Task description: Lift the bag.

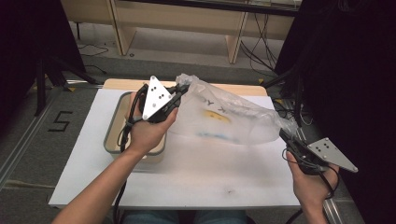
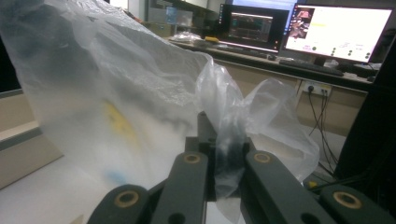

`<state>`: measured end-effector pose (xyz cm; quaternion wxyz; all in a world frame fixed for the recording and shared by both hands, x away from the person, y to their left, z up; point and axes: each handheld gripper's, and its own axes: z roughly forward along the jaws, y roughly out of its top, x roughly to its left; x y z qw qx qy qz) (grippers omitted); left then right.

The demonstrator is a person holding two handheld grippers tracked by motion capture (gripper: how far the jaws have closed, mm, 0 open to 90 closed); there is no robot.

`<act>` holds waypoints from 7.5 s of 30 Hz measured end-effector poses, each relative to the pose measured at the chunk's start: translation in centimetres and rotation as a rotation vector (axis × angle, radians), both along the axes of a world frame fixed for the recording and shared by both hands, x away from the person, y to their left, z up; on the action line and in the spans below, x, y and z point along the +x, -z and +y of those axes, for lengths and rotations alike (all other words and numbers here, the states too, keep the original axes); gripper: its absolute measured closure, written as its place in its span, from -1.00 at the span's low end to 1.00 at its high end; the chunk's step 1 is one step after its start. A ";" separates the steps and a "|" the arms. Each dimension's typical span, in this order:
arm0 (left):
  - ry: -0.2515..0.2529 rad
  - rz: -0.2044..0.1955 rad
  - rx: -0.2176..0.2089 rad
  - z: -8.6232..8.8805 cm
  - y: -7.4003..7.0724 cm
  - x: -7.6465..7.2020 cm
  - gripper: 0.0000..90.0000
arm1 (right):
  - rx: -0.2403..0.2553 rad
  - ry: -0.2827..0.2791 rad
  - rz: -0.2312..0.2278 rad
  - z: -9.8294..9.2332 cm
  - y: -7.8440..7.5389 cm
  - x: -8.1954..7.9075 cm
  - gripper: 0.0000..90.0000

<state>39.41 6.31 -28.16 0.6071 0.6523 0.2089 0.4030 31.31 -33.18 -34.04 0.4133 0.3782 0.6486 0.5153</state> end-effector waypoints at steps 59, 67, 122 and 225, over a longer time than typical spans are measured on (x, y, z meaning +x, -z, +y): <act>-0.160 0.213 0.029 -1.8 5.0 6.4 -0.17 | 0.044 0.163 0.231 2.7 5.5 12.4 0.96; -0.180 0.234 0.009 -0.8 5.2 6.1 -0.34 | 0.043 0.171 0.235 2.4 5.5 12.6 0.97; -0.213 0.230 0.017 1.1 7.2 4.9 -0.50 | 0.061 0.119 0.066 1.5 3.3 9.5 -0.18; 0.048 0.443 0.260 3.6 15.5 -4.7 -0.46 | -0.011 -0.222 0.337 2.1 10.8 2.9 -0.38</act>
